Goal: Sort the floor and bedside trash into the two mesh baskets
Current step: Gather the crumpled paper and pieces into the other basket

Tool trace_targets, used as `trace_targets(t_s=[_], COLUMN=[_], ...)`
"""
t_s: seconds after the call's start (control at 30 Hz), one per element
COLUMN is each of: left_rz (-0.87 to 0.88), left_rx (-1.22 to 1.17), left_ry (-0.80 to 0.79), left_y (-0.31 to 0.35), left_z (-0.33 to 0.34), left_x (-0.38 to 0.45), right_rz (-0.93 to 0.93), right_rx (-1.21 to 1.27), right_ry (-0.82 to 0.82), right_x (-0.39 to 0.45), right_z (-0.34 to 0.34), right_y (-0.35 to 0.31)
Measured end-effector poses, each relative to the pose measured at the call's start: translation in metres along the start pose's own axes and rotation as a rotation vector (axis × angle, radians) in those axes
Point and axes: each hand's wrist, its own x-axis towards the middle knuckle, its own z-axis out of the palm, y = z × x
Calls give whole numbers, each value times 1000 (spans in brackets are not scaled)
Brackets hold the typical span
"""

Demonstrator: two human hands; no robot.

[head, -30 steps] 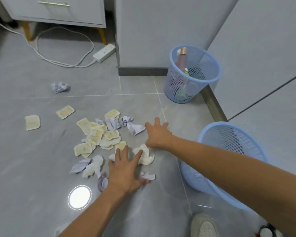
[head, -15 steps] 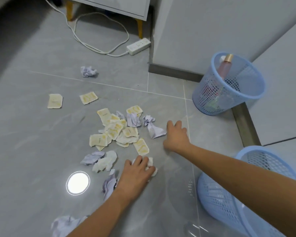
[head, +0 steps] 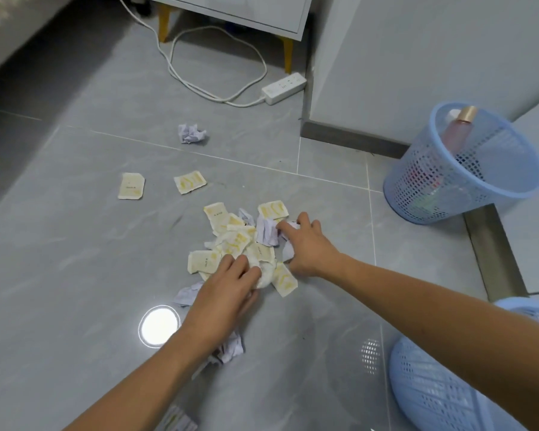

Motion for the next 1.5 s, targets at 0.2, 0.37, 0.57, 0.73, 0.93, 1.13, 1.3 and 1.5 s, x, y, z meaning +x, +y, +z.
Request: trace_targets(t_s=[0.2, 0.37, 0.57, 0.73, 0.93, 1.13, 1.3, 1.5], left_rz=[-27, 117, 361, 627, 703, 652, 653, 292], left_rx=[-44, -170, -384, -491, -168, 28, -137, -29], left_ry=[67, 86, 145, 90, -131, -253, -2, 122], left_y=[0, 38, 171, 299, 333, 321, 282, 160], left_z=[-28, -49, -61, -46, -3, -11, -41, -93], left_x=[18, 55, 105, 109, 89, 72, 73, 84], right_rz=[-19, -7, 162, 401, 385, 423, 444, 21], right_rx=[124, 309, 407, 406, 423, 343, 166, 53], right_ry=[135, 297, 601, 571, 417, 150, 313, 357], right_x=[-19, -64, -230, -358, -387, -392, -361, -247], right_z=[-10, -69, -146, -109, -48, -59, -103, -188], right_y=[16, 37, 117, 172, 175, 170, 142, 55])
